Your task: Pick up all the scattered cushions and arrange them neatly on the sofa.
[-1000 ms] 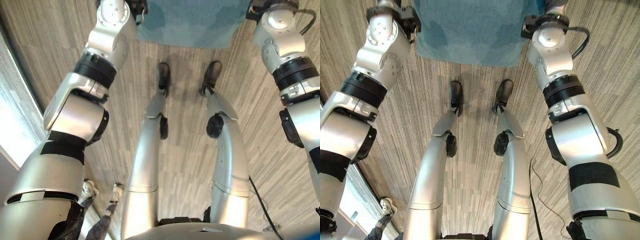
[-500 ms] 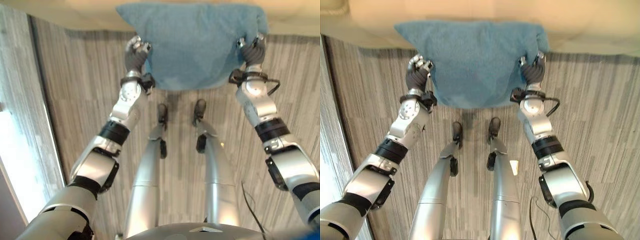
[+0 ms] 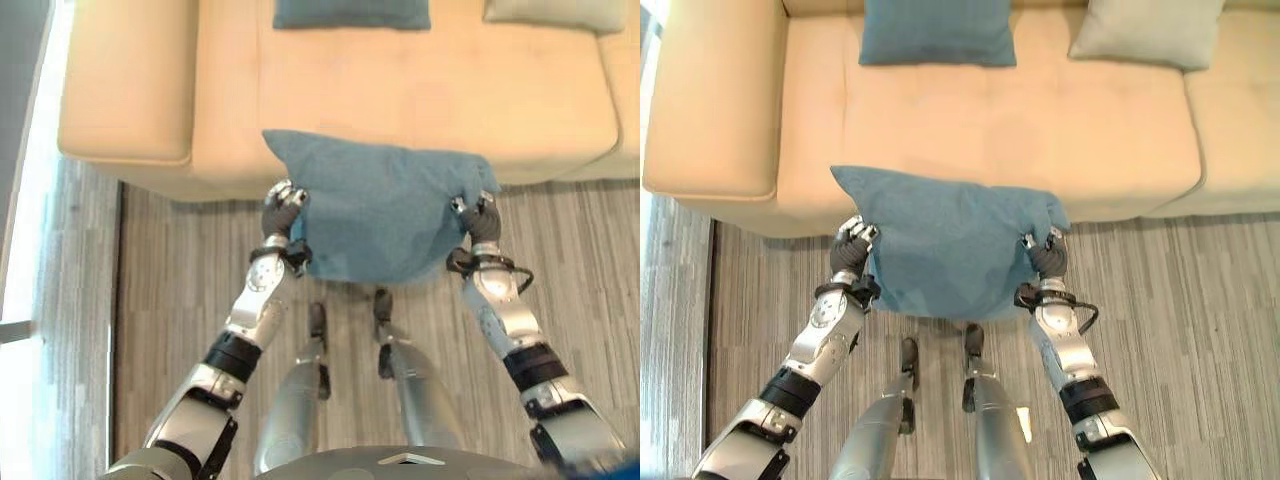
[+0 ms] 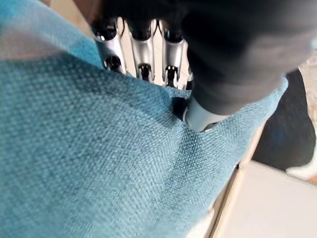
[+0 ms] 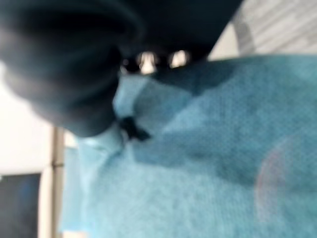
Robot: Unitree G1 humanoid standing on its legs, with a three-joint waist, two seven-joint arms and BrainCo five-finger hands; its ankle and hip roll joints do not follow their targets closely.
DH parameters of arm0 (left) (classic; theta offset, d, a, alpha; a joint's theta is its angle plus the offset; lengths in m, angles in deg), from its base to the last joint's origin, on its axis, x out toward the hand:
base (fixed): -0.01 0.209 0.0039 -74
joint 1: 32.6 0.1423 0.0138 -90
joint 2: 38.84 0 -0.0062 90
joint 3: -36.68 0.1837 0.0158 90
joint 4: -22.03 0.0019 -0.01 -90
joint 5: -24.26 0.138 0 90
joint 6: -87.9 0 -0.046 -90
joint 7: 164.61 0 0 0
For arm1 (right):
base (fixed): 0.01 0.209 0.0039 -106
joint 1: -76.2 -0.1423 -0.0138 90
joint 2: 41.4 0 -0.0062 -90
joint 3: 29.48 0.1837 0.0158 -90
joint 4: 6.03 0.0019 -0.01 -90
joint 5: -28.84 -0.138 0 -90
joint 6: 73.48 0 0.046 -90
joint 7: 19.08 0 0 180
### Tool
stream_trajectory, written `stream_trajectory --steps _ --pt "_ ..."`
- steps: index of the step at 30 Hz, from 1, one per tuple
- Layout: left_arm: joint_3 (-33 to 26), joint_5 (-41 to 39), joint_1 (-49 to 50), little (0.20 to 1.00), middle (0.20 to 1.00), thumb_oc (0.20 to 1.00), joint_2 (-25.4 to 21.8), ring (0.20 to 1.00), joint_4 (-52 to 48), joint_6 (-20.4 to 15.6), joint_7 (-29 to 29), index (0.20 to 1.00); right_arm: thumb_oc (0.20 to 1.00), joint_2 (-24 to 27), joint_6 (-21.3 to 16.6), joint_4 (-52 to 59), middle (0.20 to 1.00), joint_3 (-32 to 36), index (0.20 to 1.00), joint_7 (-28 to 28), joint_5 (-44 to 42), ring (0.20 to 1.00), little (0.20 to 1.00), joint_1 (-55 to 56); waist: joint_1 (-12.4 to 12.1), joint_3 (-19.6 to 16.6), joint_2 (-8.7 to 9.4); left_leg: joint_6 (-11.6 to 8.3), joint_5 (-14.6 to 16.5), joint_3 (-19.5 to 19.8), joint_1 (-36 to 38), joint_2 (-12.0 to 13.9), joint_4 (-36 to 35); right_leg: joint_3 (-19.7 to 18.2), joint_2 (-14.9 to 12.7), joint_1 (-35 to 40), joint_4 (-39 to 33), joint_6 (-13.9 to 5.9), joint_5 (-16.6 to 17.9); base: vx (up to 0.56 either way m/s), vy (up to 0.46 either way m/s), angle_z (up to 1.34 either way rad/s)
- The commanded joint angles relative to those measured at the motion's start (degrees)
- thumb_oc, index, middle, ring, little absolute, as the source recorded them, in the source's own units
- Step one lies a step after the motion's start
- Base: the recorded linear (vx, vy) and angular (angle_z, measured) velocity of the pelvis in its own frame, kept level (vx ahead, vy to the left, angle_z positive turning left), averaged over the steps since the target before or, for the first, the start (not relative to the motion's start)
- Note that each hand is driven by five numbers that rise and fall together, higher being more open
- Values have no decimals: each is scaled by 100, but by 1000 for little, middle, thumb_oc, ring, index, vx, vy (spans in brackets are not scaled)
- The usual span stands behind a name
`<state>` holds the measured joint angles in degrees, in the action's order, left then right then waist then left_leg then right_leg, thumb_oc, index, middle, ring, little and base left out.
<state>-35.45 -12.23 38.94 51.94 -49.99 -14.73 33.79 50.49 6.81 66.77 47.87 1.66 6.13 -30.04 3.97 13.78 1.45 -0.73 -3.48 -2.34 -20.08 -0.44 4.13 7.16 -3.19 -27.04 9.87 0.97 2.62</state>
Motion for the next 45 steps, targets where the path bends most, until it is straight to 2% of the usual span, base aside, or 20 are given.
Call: stream_trajectory --steps 1,5,8,10,11,12,15,17,18,24,25,26,27,28,29,32,34,36,40,45 --pt "19 219 -99 200 200 200 135 200 -594 -326 -388 200 200 -172 -505 536 200 38 200 -345 267 200 200 -219 -9 -245 62 155 1069 988 7 -625 821 -172 378 863 -325 -149 -760 -41 82 -62" --pt "-139 337 326 200 200 200 37 200 -621 -237 -537 200 200 -84 -412 466 200 322 200 -471 220 200 200 87 -1 -407 -18 253 1163 928 493 -675 669 -474 439 1247 -463 -305 -593 -22 156 -64" --pt "-344 388 850 200 200 200 -18 200 -671 -158 -717 200 200 -63 -307 418 200 554 200 -592 340 200 200 294 -96 -560 -102 363 1186 437 1004 -594 331 -780 439 1541 -698 -583 -274 -42 221 -103" --pt "-370 367 984 200 200 200 -8 200 -661 -139 -788 200 200 -73 -294 433 200 606 200 -614 376 200 200 364 -149 -595 -127 390 1180 274 1142 -563 204 -837 436 1610 -774 -646 -200 -46 140 -145" --pt "-419 383 1200 200 200 200 -40 200 -682 -74 -867 200 200 -73 -266 419 200 660 200 -653 453 200 200 403 -230 -666 -164 454 1179 16 1348 -511 11 -720 406 1675 -783 -714 -170 -50 76 -150" --pt "-440 392 1301 200 200 200 -64 200 -697 -23 -918 200 200 -89 -258 419 200 676 200 -688 457 200 200 413 -315 -657 -170 469 1175 -118 1455 -473 -78 -488 363 1675 -717 -724 -205 -56 75 -154" --pt "-522 326 1649 200 200 200 -121 200 -734 92 -1083 200 200 -179 -217 405 200 583 200 -866 372 200 200 446 -558 -639 -221 424 1190 -555 1764 -317 -299 1269 16 1779 -192 -630 -655 -17 -28 -95" --pt "-575 330 1788 200 200 200 -144 200 -721 152 -1182 200 200 -188 -186 408 200 544 200 -959 402 200 200 508 -592 -716 -168 384 1193 -811 1906 -284 -396 1886 -110 1919 29 -642 -851 59 -83 -105" --pt "-555 335 1836 200 200 200 -144 200 -714 177 -1226 200 200 -212 -170 427 200 562 200 -985 395 200 200 524 -589 -717 -169 344 1194 -871 2013 -249 -439 1956 -128 1938 100 -695 -836 64 -66 -109" --pt "-431 398 1813 200 200 200 -58 200 -590 227 -1349 200 200 -68 -146 543 200 665 200 -988 400 200 200 744 -522 -883 -54 267 1281 -1045 2081 -256 -341 1626 133 2351 -758 -556 -791 83 -148 -21" --pt "-401 391 1766 200 200 200 -44 200 -577 237 -1360 200 200 -39 -142 560 200 683 200 -995 372 200 200 781 -473 -883 1 210 1376 -1084 2020 -224 -61 1509 180 2457 -901 -523 -797 37 -253 -6" --pt "-326 397 1674 200 200 200 -53 200 -585 242 -1371 200 200 28 -154 595 200 680 200 -972 281 200 200 820 -461 -770 127 83 1403 -1147 1564 -18 1248 1423 220 2666 -1056 -379 -821 30 -259 -1" --pt "-327 397 1671 200 200 200 -55 200 -585 243 -1371 200 200 27 -154 594 200 681 200 -972 280 200 200 816 -460 -767 113 71 1456 -1140 1504 19 1369 1428 247 2667 -1069 -365 -816 -38 -283 3" --pt "-329 365 1677 200 200 200 0 200 -621 218 -1318 200 200 96 -145 580 200 601 200 -942 259 200 200 790 -540 -624 122 -22 1310 -897 1041 129 2331 1324 372 2791 -1163 -199 -861 -60 -137 -8" --pt "-340 329 1662 200 200 200 29 200 -643 234 -1284 200 200 123 -103 608 200 584 200 -946 287 200 200 785 -544 -603 147 33 1406 -685 848 56 2356 1282 386 2811 -1244 -186 -844 -55 -143 -37" --pt "-319 328 1697 200 200 200 72 200 -635 281 -1260 200 200 134 -65 635 200 539 200 -976 291 200 200 797 -539 -617 249 151 1518 -305 702 -146 1787 1183 333 2806 -1303 -202 -784 2 -23 -52" --pt "-289 351 1741 200 200 200 51 200 -689 298 -1235 200 200 170 -78 588 200 478 200 -971 276 200 200 769 -542 -618 305 74 943 411 627 -335 625 1044 351 2817 -1293 -153 -767 58 14 -31" --pt "-283 308 1696 200 200 200 41 200 -685 296 -1189 200 200 170 -86 547 200 452 200 -924 260 200 200 720 -516 -587 287 9 722 736 556 -349 111 962 369 2843 -1234 -99 -854 93 77 -43" --pt "-324 340 1772 200 200 200 10 200 -683 302 -1227 200 200 141 -45 615 200 457 200 -982 328 200 200 812 -511 -776 140 -36 435 737 998 -265 -406 844 378 3056 -1227 -116 -981 315 201 -38" --pt "-431 405 1873 200 200 200 -177 200 -806 320 -1248 200 200 -31 11 670 200 412 200 -1063 450 200 200 864 -634 -879 144 223 775 443 1347 -338 -168 643 152 3169 -836 -251 -1120 334 247 -49"
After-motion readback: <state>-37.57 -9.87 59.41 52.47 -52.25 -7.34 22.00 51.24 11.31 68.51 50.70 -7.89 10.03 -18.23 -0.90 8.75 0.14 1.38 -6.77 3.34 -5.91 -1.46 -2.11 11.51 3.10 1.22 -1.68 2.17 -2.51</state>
